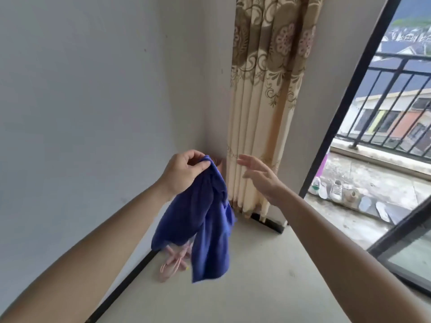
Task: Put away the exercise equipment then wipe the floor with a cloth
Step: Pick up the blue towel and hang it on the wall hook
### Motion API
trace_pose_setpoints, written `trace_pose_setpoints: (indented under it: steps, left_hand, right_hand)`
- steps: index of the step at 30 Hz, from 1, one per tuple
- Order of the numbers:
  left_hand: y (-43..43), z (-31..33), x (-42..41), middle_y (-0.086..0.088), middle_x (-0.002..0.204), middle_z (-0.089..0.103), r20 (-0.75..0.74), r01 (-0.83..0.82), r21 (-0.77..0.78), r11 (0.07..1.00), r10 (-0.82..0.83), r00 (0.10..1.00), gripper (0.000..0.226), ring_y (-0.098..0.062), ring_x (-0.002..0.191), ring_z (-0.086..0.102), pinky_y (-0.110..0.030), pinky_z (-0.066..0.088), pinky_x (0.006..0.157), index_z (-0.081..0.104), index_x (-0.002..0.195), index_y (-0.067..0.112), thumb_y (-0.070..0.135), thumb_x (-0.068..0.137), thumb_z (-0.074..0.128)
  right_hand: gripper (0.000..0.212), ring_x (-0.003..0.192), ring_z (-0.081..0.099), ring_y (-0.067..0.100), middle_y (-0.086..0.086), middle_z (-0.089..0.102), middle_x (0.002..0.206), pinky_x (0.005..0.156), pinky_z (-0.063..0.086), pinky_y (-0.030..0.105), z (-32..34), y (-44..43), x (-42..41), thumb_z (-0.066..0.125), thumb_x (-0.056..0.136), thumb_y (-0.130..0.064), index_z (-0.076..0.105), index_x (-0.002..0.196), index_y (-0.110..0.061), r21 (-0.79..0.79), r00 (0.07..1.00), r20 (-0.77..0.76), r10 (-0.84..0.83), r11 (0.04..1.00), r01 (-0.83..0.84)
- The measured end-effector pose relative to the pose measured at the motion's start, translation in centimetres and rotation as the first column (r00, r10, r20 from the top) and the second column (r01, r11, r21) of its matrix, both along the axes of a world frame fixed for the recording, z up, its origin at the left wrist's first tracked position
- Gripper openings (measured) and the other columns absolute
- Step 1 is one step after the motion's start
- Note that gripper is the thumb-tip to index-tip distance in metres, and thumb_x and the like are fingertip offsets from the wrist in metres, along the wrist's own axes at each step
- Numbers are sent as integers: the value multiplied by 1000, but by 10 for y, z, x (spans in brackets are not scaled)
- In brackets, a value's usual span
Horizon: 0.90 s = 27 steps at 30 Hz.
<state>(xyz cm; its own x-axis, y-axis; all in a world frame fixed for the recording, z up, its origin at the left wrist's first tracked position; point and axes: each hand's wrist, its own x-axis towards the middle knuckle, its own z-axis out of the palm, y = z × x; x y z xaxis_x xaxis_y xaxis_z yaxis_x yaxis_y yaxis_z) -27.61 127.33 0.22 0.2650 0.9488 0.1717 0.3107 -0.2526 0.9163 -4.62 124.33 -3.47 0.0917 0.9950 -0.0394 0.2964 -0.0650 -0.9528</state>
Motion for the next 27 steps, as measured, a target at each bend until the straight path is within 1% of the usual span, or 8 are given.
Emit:
trace_pose_setpoints:
  steps: [3, 8, 11, 13, 16, 20, 24, 27]
  left_hand:
    - [78, 12, 11, 5, 84, 72, -29, 50, 12, 999, -49, 998, 8, -3, 73, 63, -20, 51, 74, 70, 95, 13, 19, 91, 68]
    - [202, 50, 20, 4, 83, 70, -115, 109, 82, 991, -99, 988, 3, -3, 72, 61, -18, 49, 71, 69, 92, 16, 18, 91, 67]
    - [260, 64, 32, 5, 81, 68, -152, 101, 151, 983, -78, 985, 2, -2, 67, 57, -15, 47, 67, 68, 92, 13, 15, 91, 67]
    - [299, 65, 42, 5, 81, 69, -190, 96, 177, 980, -62, 980, 1, -1, 66, 57, -12, 46, 66, 68, 90, 14, 13, 90, 67]
    - [362, 64, 56, 10, 81, 68, -225, 25, 233, 972, 28, 974, 8, 2, 69, 60, -10, 44, 68, 66, 87, 18, 11, 89, 67]
    - [440, 67, 76, 12, 79, 65, -236, -138, 275, 951, 206, 950, 6, 5, 66, 57, -8, 42, 67, 66, 87, 15, 9, 88, 67]
    - [511, 94, 92, 8, 80, 67, -350, -211, 278, 937, 303, 887, 5, -1, 68, 57, -13, 41, 65, 65, 86, 17, 14, 88, 69]
    - [558, 120, 96, 10, 75, 64, -378, -284, 264, 922, 370, 849, 9, 1, 63, 56, -12, 41, 61, 64, 83, 20, 18, 86, 72]
  right_hand:
    - [52, 124, 56, 15, -5, 65, 132, 106, 40, 34, 13, 74, -10, 39, 94, 4, 59, 132, -24, -90, 976, -68, 205, 973, -211]
    - [41, 95, 68, -2, 6, 72, 119, 71, 45, 3, 44, 188, 3, 43, 100, 5, 60, 134, -12, -116, 964, -28, 264, 957, -266]
    - [42, 96, 62, -1, 3, 66, 119, 69, 41, 1, 50, 257, 18, 45, 102, 0, 58, 137, -19, -85, 967, 36, 254, 964, -250]
    - [44, 102, 61, 0, 1, 64, 126, 70, 43, 2, 53, 306, 29, 44, 101, 0, 57, 137, -22, -77, 954, 30, 299, 952, -296]
    - [34, 96, 64, -7, -10, 69, 113, 75, 46, 8, 63, 380, 42, 47, 101, -5, 64, 127, -19, -74, 907, -42, 419, 904, -421]
    - [12, 94, 63, 3, -13, 70, 97, 92, 44, 27, 61, 483, 65, 62, 97, -21, 73, 94, -27, -16, 870, -2, 493, 870, -493]
    - [14, 81, 58, 10, -5, 63, 88, 83, 45, 30, 78, 580, 82, 55, 102, -19, 59, 89, -21, 58, 864, -97, 494, 869, -491]
    - [16, 79, 58, 5, -9, 64, 89, 76, 45, 24, 107, 646, 81, 50, 105, -28, 60, 92, -29, 210, 901, -16, 434, 882, -421]
